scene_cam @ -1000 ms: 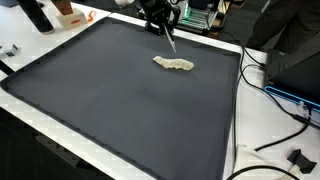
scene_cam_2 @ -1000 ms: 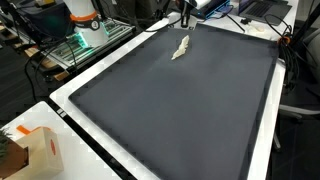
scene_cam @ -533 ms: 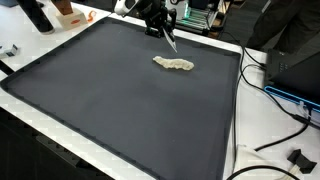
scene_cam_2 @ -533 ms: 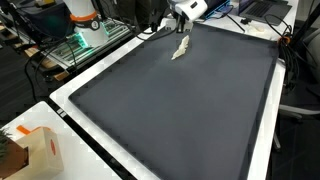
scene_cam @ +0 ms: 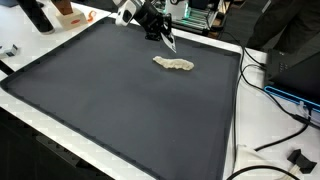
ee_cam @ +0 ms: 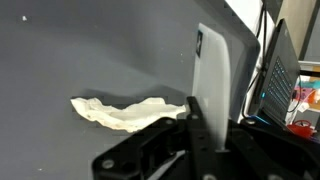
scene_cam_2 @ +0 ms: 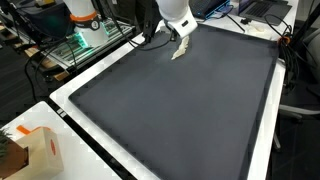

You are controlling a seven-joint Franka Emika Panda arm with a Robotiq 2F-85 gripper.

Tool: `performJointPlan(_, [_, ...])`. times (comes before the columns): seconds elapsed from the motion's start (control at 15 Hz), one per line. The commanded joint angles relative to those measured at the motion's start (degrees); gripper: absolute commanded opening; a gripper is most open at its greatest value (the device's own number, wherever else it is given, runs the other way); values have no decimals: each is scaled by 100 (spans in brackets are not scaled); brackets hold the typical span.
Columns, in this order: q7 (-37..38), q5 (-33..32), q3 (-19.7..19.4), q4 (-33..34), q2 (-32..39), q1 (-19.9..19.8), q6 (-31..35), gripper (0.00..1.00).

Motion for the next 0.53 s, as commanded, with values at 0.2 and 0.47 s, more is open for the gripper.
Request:
performJointPlan(0.2, [-502, 493, -102, 224, 286, -217, -634, 1])
performJointPlan(0.47, [-657, 642, -162, 337, 374, -257, -810, 1])
